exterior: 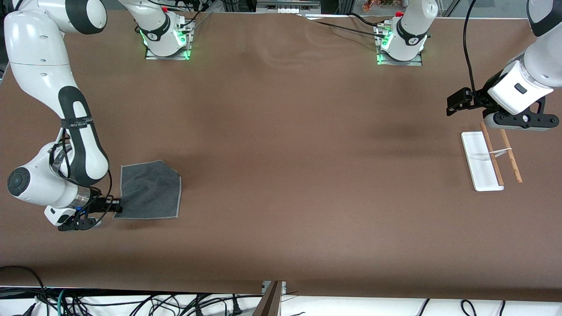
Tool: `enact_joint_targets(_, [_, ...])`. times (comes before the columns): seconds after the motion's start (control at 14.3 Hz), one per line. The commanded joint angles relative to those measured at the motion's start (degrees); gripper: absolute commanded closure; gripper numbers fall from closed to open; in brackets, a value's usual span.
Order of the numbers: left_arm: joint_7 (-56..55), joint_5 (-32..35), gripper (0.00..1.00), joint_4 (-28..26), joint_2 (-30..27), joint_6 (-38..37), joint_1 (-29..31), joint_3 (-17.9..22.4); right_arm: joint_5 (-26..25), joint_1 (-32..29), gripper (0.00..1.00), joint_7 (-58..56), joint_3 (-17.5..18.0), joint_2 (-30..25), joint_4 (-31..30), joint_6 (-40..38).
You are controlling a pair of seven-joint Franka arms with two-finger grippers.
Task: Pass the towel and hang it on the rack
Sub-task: 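Close the right gripper on the grey towel's corner, then lift the towel with the right gripper while the left gripper approaches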
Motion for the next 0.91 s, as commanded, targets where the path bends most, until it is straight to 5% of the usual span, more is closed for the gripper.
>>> enact_joint_targets(0.0, [0.1,0.8,0.00,0.0,-0.4,-0.5,-0.1,0.2,1.1,-0.6,1.00,-1.5,1.1,-0.6,1.7,-2.2])
enact_joint_targets(0.84, [0.2,0.8,0.00,0.0,-0.4,-0.6,-0.1,0.2,-3.8,5.3,1.00,9.1,2.6,-15.0,7.9,-30.4])
